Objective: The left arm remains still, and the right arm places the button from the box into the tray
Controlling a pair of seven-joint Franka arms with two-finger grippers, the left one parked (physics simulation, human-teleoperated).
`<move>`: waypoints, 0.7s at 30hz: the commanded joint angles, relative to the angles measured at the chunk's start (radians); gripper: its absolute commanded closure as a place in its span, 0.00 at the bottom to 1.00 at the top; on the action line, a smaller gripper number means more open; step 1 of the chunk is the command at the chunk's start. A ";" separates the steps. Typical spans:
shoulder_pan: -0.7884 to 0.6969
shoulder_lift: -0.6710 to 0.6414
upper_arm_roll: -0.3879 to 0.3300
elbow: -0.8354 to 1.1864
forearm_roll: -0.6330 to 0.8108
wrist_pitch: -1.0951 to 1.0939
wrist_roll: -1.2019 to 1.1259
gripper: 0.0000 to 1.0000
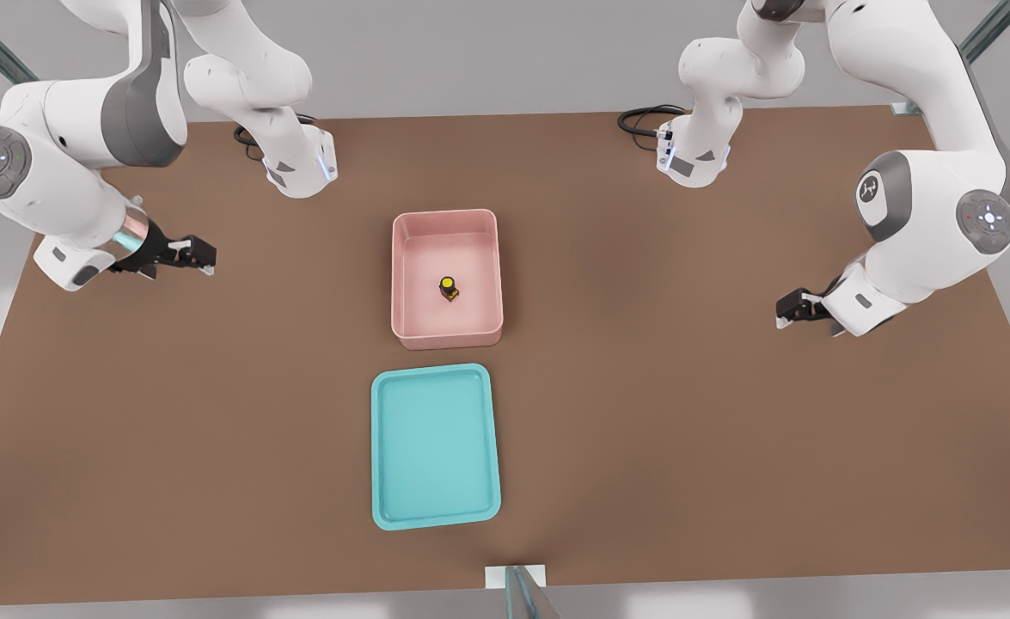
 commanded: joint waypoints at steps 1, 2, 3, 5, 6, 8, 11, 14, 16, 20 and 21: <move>-0.014 0.000 0.001 -0.001 0.004 0.013 0.002 0.00; -0.002 0.009 0.009 0.002 0.011 0.015 0.030 0.00; 0.079 0.029 0.019 0.005 0.033 0.020 0.083 0.00; 0.297 0.067 0.019 0.022 0.031 0.026 0.339 0.00; 0.328 0.075 0.024 0.041 0.037 0.026 0.369 0.00; 0.391 0.101 0.030 0.067 0.083 0.038 0.484 0.00; 0.541 0.152 0.042 0.107 -0.006 0.118 0.528 0.00; 0.653 0.176 0.048 0.097 0.043 0.187 0.741 0.00; 0.716 0.227 0.052 0.091 0.048 0.175 0.830 0.00; 0.722 0.167 0.055 -0.223 0.047 0.480 0.827 0.00; 0.722 0.167 0.055 -0.275 0.047 0.535 0.827 0.00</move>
